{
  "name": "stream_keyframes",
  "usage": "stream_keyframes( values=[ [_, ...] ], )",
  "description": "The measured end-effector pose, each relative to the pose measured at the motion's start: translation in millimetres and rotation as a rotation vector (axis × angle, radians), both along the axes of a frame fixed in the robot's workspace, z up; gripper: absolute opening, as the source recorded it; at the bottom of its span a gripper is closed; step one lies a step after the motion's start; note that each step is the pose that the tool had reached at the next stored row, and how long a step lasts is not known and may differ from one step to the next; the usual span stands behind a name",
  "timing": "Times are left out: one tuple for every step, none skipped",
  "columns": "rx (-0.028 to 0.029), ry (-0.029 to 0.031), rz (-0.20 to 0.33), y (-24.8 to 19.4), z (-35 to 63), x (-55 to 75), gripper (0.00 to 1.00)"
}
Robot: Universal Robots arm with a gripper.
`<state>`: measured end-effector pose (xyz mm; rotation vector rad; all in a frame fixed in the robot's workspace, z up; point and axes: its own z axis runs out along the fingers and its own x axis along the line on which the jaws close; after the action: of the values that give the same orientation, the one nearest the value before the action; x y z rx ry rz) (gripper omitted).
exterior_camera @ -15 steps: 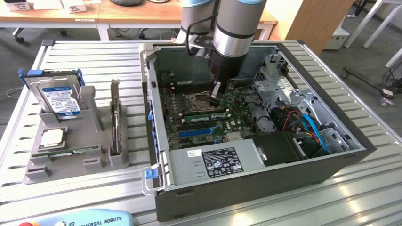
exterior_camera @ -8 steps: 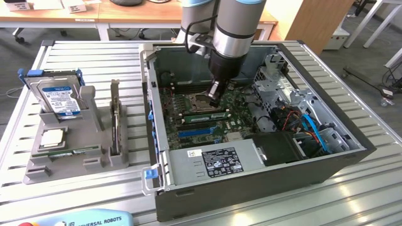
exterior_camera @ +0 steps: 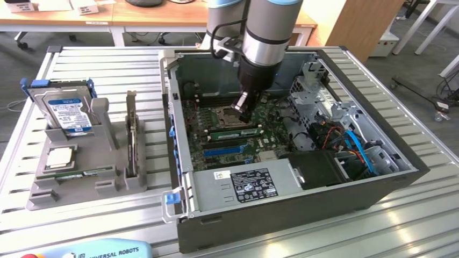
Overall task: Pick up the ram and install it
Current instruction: 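Press down the ram until it locks into place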
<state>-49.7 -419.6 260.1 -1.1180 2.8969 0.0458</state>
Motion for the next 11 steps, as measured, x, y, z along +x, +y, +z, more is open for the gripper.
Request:
stream_keyframes(
  values=[
    [0.0000,-0.0001,-0.011,0.0,-0.1,-0.2,0.10],
    [0.0000,-0.0001,-0.020,0.1,-0.1,-0.5,0.10],
    [0.0001,-0.0001,-0.029,0.2,-0.2,-0.8,0.10],
    [0.0002,-0.0001,-0.038,0.3,-0.3,-1.1,0.10],
    [0.0002,-0.0003,-0.046,0.4,-0.4,-1.5,0.10],
    [0.0001,-0.0003,-0.054,0.5,-0.5,-1.8,0.10],
    [0.0001,-0.0003,-0.063,0.6,-0.5,-2.1,0.10],
    [0.0000,-0.0003,-0.073,0.6,-0.6,-2.3,0.10],
    [-0.0001,-0.0003,-0.085,0.6,-0.6,-2.4,0.10],
    [-0.0001,-0.0002,-0.098,0.7,-0.7,-2.5,0.10],
    [-0.0002,-0.0002,-0.111,0.7,-0.8,-2.7,0.10]
  ],
)
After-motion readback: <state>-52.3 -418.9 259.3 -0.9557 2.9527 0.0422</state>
